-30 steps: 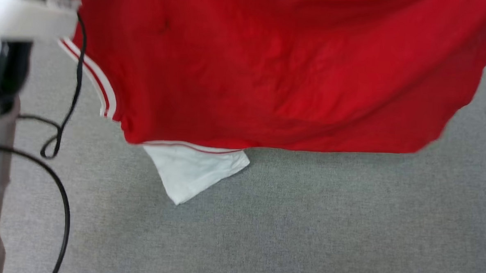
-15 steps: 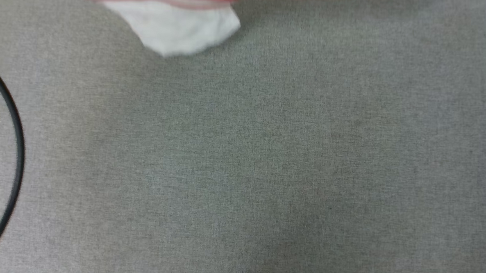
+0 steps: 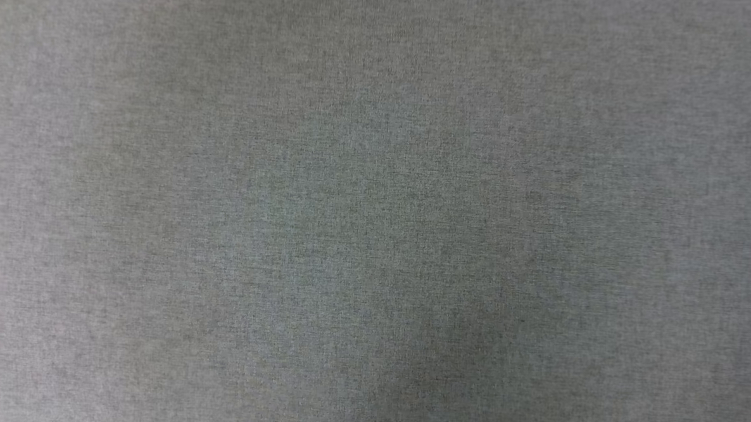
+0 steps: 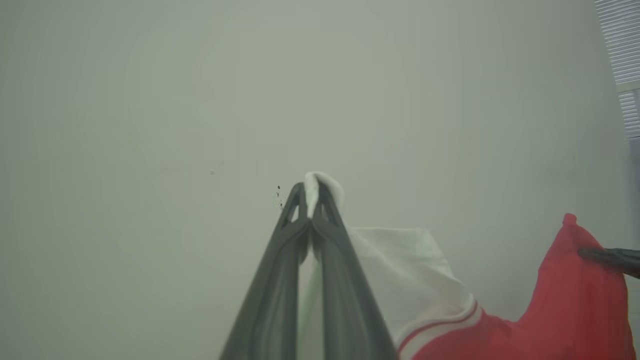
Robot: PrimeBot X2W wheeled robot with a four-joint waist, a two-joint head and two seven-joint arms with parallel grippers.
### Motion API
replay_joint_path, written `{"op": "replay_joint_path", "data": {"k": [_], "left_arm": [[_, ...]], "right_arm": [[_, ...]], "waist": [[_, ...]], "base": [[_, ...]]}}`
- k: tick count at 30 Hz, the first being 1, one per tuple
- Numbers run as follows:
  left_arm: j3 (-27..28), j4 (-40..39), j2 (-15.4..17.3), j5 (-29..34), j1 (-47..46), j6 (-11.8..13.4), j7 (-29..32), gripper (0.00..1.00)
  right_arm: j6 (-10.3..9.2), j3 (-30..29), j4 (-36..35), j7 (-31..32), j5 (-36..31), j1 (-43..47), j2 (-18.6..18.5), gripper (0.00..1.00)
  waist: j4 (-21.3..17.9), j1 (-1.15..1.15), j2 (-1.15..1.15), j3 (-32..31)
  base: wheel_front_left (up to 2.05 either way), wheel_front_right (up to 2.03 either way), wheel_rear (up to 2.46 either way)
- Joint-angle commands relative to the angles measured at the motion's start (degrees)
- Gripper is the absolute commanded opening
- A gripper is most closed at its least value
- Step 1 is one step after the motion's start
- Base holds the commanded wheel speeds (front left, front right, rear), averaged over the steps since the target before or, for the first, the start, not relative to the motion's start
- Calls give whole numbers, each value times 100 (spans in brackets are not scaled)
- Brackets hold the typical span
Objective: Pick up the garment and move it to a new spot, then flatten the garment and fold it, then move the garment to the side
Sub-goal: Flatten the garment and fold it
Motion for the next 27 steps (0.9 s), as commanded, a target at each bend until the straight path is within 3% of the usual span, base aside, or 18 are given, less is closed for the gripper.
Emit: {"op": "replay_joint_path", "data": {"k": [1,10,18,27], "left_arm": [[-29,85,49,-79,180,0,-112,0],[-191,116,232,-653,1648,-2,-644,0],[-61,-564,501,-893,3917,19,-729,0],[425,-2185,616,-924,7239,654,-736,0]], "right_arm": [[-6,81,101,-97,86,24,13,0],[-6,642,473,-778,704,1172,-29,0],[-6,1269,-10,-1151,1462,3030,-326,0],[-6,1620,-800,-1220,1959,5071,-843,0]], "waist": [[30,-1,0,116],[44,-1,0,6],[-7,-1,0,-597],[-68,-1,0,-1337]], "base": [[0,0,0],[0,0,0],[0,0,0],[0,0,0]]}}
